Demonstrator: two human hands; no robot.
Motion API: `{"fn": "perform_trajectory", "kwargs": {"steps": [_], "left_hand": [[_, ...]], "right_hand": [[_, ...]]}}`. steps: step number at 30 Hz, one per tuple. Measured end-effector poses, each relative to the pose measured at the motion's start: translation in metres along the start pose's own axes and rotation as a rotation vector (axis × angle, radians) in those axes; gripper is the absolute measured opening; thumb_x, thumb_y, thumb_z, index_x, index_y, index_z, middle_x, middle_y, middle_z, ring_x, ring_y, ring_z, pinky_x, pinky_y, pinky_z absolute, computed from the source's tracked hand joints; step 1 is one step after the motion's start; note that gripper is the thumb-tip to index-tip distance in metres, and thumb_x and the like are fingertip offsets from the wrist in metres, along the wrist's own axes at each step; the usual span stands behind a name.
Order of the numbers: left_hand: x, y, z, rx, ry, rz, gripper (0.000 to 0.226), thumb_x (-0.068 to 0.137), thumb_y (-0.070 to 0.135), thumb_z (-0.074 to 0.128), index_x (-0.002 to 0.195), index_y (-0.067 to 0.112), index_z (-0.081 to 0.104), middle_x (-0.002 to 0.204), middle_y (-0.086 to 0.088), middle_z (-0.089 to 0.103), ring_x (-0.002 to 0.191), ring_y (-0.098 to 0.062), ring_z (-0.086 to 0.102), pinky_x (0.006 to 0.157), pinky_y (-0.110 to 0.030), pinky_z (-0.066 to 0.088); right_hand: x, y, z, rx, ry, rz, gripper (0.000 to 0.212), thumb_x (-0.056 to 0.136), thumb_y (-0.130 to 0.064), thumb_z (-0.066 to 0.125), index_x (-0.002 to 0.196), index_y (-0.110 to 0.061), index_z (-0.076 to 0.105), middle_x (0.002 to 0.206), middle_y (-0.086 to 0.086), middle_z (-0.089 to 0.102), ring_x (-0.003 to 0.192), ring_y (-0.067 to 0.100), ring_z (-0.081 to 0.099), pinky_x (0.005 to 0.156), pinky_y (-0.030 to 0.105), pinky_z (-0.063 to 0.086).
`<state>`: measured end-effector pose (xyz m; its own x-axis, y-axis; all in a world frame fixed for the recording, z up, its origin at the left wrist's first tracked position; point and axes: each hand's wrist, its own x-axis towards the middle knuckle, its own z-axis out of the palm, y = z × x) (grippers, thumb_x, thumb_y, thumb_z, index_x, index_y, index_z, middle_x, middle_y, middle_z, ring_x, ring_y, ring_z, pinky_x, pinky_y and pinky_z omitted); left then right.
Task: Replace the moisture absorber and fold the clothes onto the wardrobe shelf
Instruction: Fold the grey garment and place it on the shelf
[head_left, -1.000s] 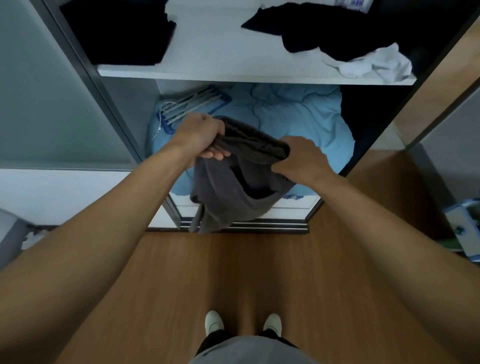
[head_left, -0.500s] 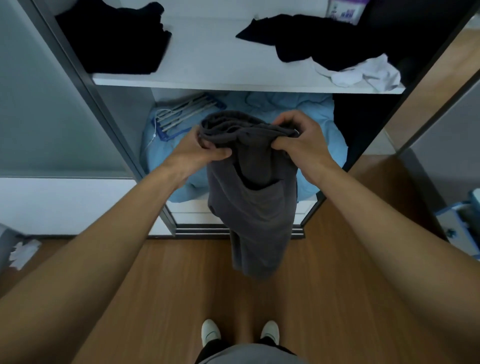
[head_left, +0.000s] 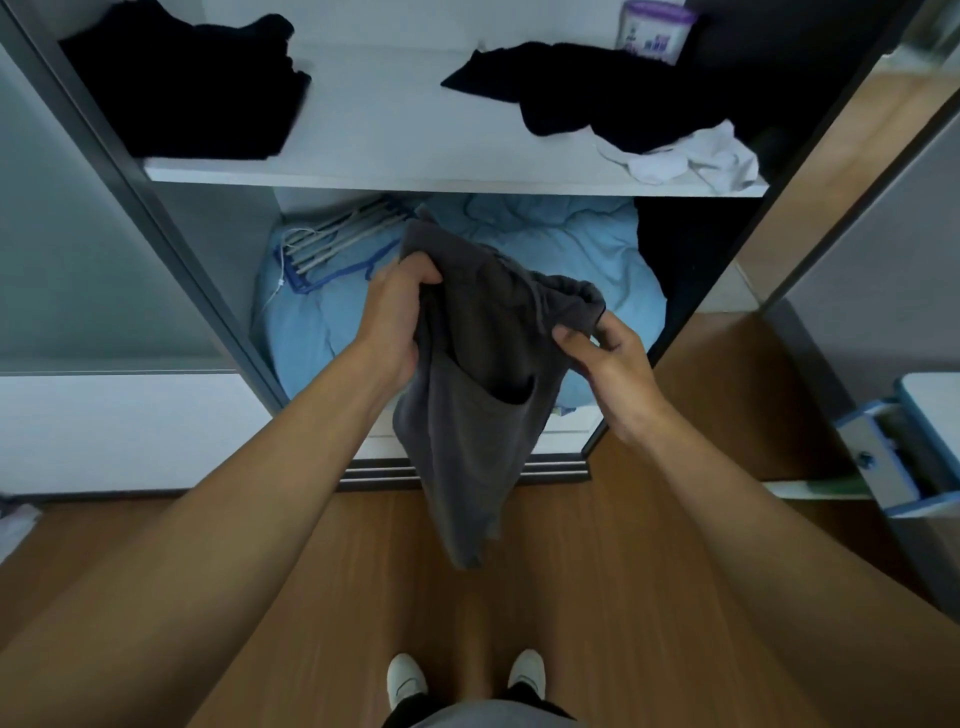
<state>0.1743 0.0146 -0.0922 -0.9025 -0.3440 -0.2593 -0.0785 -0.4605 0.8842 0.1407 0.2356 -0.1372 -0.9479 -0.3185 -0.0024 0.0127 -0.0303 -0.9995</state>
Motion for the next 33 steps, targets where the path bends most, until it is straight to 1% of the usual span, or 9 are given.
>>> {"fn": "perform_trajectory", "kwargs": {"steps": [4, 8, 11, 17, 20, 23, 26, 30, 33], "left_hand": [[-0.005, 0.010, -0.001, -0.103, -0.087, -0.031, 0.038, 0.085, 0.006, 0.038, 0.077, 0.006, 0.076, 0.083, -0.007, 0.075, 0.077, -0.020, 0.072, 0.065, -0.024, 0.057], [-0.010, 0.023, -0.011, -0.110, -0.154, -0.021, 0.036, 0.083, 0.005, 0.035, 0.087, 0.003, 0.071, 0.093, -0.011, 0.071, 0.091, -0.025, 0.068, 0.094, -0.033, 0.055], [-0.010, 0.030, -0.021, -0.021, -0.152, -0.018, 0.036, 0.082, 0.005, 0.036, 0.101, 0.000, 0.067, 0.108, -0.016, 0.065, 0.104, -0.030, 0.061, 0.107, -0.042, 0.045], [0.005, 0.045, -0.064, 0.163, -0.129, 0.048, 0.043, 0.083, 0.011, 0.047, 0.121, -0.001, 0.064, 0.119, -0.016, 0.069, 0.111, -0.029, 0.066, 0.100, -0.039, 0.051], [0.009, 0.033, -0.093, 0.159, -0.349, 0.061, 0.050, 0.093, 0.026, 0.061, 0.138, 0.003, 0.053, 0.139, -0.016, 0.058, 0.129, -0.029, 0.056, 0.105, -0.039, 0.047], [-0.002, -0.004, -0.110, 0.141, -0.380, -0.103, 0.080, 0.069, 0.047, 0.086, 0.133, 0.009, 0.056, 0.141, -0.014, 0.057, 0.130, -0.025, 0.055, 0.106, -0.035, 0.047], [-0.010, -0.032, -0.108, 0.139, -0.262, -0.100, 0.050, 0.077, 0.029, 0.082, 0.121, 0.012, 0.064, 0.123, -0.009, 0.070, 0.124, -0.028, 0.060, 0.091, -0.028, 0.055], [-0.007, -0.029, -0.092, 0.048, -0.120, -0.016, 0.031, 0.082, 0.008, 0.070, 0.113, 0.011, 0.071, 0.119, -0.017, 0.071, 0.114, -0.030, 0.066, 0.090, -0.035, 0.056], [-0.014, -0.028, -0.085, 0.015, -0.200, -0.054, 0.031, 0.089, 0.010, 0.066, 0.120, 0.011, 0.067, 0.126, -0.017, 0.068, 0.119, -0.030, 0.064, 0.095, -0.037, 0.055]], "right_hand": [[0.006, -0.002, 0.001, 0.284, -0.194, 0.197, 0.032, 0.090, -0.024, 0.063, 0.119, -0.011, 0.067, 0.128, 0.008, 0.068, 0.124, 0.023, 0.060, 0.108, 0.036, 0.044], [0.011, -0.008, 0.012, 0.436, -0.306, 0.246, 0.042, 0.093, -0.031, 0.058, 0.129, -0.011, 0.060, 0.137, 0.006, 0.062, 0.130, 0.019, 0.056, 0.113, 0.034, 0.040], [0.015, -0.017, 0.025, 0.349, -0.226, 0.174, 0.036, 0.090, -0.030, 0.064, 0.119, -0.009, 0.067, 0.127, 0.008, 0.069, 0.123, 0.019, 0.061, 0.108, 0.033, 0.044], [0.021, -0.038, 0.053, 0.136, -0.073, 0.001, 0.012, 0.076, -0.020, 0.071, 0.084, -0.022, 0.080, 0.094, 0.002, 0.077, 0.098, 0.017, 0.071, 0.087, 0.030, 0.056], [0.020, -0.049, 0.062, 0.192, -0.110, -0.039, 0.015, 0.077, -0.016, 0.072, 0.088, -0.023, 0.080, 0.098, 0.001, 0.077, 0.101, 0.016, 0.071, 0.086, 0.024, 0.054], [0.014, -0.052, 0.069, 0.234, -0.145, -0.013, 0.014, 0.081, -0.013, 0.073, 0.092, -0.020, 0.079, 0.100, 0.003, 0.077, 0.100, 0.016, 0.071, 0.084, 0.023, 0.054], [0.003, -0.048, 0.073, 0.074, -0.159, -0.016, 0.023, 0.086, -0.007, 0.073, 0.101, -0.024, 0.075, 0.101, -0.003, 0.075, 0.099, 0.009, 0.070, 0.084, 0.022, 0.055], [-0.002, -0.050, 0.060, -0.063, -0.219, 0.080, 0.067, 0.083, 0.001, 0.074, 0.135, -0.037, 0.052, 0.125, -0.001, 0.063, 0.114, 0.009, 0.063, 0.096, 0.024, 0.053], [0.001, -0.063, 0.049, 0.083, -0.131, 0.225, 0.059, 0.080, 0.009, 0.071, 0.128, -0.024, 0.059, 0.110, 0.010, 0.069, 0.100, 0.022, 0.070, 0.084, 0.030, 0.059]]}}
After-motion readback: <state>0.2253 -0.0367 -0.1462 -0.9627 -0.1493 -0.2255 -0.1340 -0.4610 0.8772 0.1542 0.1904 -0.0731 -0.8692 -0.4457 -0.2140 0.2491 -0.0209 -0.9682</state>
